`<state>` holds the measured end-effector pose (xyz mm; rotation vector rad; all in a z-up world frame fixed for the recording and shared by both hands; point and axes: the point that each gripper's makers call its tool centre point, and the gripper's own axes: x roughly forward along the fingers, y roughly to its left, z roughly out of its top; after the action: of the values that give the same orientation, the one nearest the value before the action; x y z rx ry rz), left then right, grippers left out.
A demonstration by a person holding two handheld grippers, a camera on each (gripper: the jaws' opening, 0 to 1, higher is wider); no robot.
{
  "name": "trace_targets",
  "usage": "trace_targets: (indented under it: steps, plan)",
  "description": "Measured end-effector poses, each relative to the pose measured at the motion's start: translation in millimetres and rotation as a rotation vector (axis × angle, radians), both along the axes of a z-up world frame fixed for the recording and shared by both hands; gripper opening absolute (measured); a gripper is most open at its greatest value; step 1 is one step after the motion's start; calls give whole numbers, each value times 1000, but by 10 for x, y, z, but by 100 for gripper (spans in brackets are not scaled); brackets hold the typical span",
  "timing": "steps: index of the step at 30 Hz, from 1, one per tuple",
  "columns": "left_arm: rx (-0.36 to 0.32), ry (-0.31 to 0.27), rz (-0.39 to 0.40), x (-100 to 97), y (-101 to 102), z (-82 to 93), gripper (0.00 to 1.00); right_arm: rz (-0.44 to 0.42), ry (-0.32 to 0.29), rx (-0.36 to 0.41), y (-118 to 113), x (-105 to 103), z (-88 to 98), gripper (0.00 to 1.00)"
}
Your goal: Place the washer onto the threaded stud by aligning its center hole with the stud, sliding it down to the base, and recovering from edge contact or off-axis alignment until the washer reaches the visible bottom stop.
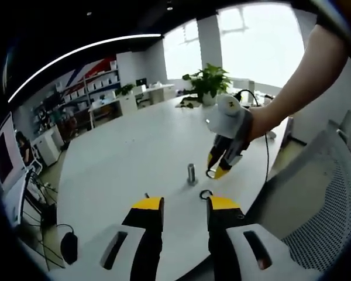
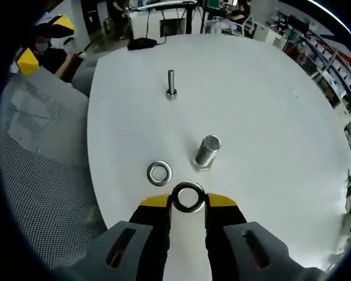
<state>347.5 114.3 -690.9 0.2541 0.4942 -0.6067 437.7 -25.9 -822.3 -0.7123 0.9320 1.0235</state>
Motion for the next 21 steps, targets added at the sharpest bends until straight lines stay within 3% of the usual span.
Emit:
trace_targets:
  steps: [21]
  plan:
    - [5, -15, 18, 19, 41, 27, 27, 77, -114, 64, 378, 282, 572, 23]
